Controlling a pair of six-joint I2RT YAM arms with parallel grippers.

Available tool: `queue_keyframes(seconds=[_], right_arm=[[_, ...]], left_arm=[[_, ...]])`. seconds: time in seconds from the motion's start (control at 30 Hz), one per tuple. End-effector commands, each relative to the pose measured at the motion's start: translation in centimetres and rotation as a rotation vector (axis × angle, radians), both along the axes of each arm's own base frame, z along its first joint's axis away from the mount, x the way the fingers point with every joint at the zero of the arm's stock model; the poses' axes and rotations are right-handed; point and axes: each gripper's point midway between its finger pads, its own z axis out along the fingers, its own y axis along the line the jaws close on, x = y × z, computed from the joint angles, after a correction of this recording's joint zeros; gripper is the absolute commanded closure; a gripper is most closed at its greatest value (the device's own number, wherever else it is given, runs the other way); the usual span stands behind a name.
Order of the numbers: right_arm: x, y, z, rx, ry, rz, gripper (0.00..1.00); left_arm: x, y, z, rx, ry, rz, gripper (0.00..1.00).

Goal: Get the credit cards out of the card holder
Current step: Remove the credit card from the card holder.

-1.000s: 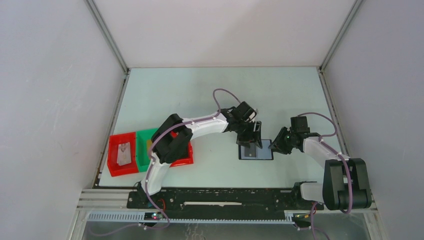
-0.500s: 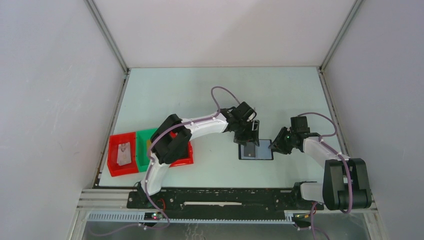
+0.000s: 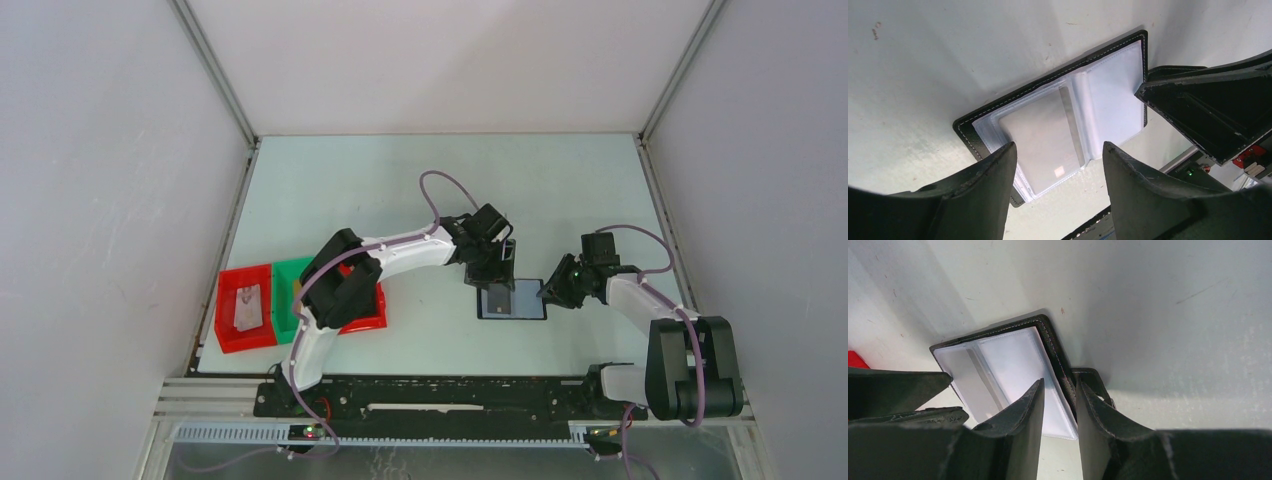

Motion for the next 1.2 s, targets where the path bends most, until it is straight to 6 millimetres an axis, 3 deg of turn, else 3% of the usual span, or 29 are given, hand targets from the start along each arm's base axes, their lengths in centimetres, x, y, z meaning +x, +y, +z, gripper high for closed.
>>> queue_keyframes(seconds=[0.0, 0.33, 1.17], right_arm=[[0.0, 0.2, -0.5, -0.001, -0.003, 0.017, 0.62], [0.0, 0.2, -0.5, -0.003, -0.002, 0.018, 0.62], [0.0, 0.1, -0.5, -0.007, -0.002, 0.014, 0.62]], left_arm=[[0.2, 1.2, 1.5, 0.026, -0.044, 0.033, 0.31], [-0.1, 1.1, 1.0, 0.023, -0.024, 0.028, 0.31], [-1.4, -1.9, 0.4, -0.094, 0.086, -0.040, 0.31]])
